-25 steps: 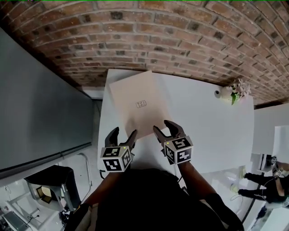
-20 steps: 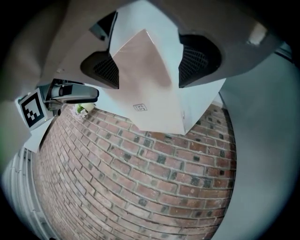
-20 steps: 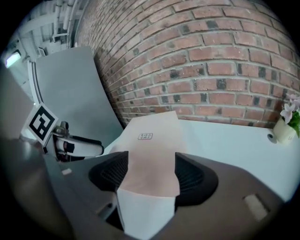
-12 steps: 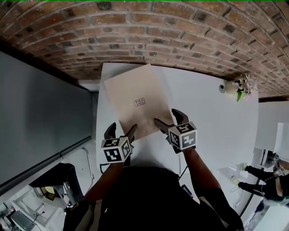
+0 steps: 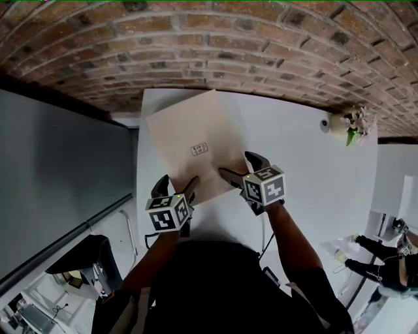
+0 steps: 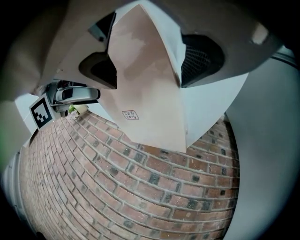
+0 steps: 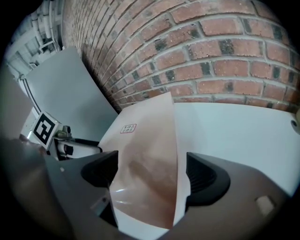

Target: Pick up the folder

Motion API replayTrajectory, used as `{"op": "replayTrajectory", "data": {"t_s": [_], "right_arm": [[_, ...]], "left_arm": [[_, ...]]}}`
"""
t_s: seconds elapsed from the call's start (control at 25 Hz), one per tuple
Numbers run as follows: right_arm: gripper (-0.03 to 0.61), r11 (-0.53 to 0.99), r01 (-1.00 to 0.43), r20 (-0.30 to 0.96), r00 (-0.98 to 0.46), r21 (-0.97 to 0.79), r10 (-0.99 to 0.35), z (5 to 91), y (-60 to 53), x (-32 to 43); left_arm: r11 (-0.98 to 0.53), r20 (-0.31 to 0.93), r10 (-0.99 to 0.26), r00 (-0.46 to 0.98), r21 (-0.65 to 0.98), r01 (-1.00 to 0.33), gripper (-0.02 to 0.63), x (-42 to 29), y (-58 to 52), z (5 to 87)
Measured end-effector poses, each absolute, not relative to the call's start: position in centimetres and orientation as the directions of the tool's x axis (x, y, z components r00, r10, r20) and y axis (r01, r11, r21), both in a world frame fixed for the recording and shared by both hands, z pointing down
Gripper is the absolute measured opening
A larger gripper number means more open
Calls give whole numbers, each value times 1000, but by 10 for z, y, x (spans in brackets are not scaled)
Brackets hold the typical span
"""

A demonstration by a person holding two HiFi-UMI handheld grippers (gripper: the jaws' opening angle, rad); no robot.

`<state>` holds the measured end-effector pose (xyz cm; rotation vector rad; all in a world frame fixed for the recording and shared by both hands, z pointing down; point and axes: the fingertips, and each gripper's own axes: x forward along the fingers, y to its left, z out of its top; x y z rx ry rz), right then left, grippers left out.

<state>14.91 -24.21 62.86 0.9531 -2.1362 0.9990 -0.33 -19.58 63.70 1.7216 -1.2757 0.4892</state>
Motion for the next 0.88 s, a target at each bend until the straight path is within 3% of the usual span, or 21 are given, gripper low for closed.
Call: {"op": "replayTrajectory", "data": {"t_s": [0.52,0.6,0.88], "right_arm": [[445,446,-779,742,-596,-440,-307,647,-244,146],[415,449,-771,737,-606,-452,-299,647,-243,145],[407,464,-785,754,-579,-411,-312,641,-239,142]], "left_arm": [[-18,747,-523,410,471,-882,433,-2,-198,652],[-24,739,-529,418,479,-877,433,-2,-198,653],[-33,734,-538,415,473,-880,425,-1,-197,650]]}}
